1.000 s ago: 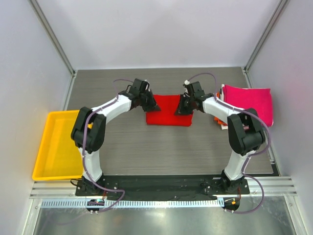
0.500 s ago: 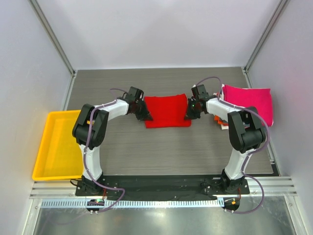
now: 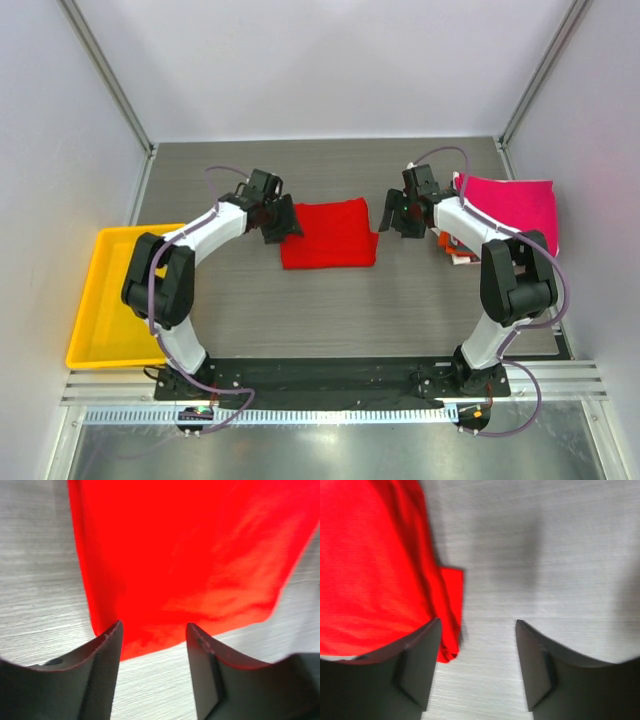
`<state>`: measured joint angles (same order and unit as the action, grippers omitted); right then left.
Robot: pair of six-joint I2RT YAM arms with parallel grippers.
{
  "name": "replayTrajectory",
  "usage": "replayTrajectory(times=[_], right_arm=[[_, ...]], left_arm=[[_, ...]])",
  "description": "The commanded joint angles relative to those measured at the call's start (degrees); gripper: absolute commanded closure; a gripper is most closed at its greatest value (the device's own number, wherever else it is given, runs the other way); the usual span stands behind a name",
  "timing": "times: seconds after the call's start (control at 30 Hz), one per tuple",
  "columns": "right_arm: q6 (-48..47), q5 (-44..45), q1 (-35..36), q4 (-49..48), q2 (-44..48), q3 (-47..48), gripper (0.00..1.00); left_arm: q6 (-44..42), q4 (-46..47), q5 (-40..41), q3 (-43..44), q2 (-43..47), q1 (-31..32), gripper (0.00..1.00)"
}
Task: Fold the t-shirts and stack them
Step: Neatly place the folded tshirt to the corner
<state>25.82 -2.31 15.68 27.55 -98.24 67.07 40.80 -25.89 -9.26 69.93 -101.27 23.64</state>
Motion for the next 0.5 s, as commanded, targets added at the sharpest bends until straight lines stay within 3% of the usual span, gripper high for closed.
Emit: replayTrajectory(times=[0.0, 0.17, 0.27, 0.47], right_arm=[[-0.4, -2.7, 0.1, -3.9, 2.2, 3.2, 0.29], [3.9, -8.1, 0.1, -14.9, 1.1, 1.4, 0.18], [6.1, -12.3, 0.1, -19.6, -3.1, 2.4, 0.17], [8.4, -15.6, 0.1, -23.2, -11.4, 6.8, 0.19]], left_arm=[[-1.5, 0.0, -0.8, 2.7, 3.7, -1.5, 0.43], [0.4, 4.9, -2.4, 1.6, 2.7, -5.6, 0.39], [1.6, 10.1, -3.6, 0.0, 1.0, -7.6, 0.31], [1.7, 12.0, -3.2, 2.0, -4.4, -8.8, 0.29]])
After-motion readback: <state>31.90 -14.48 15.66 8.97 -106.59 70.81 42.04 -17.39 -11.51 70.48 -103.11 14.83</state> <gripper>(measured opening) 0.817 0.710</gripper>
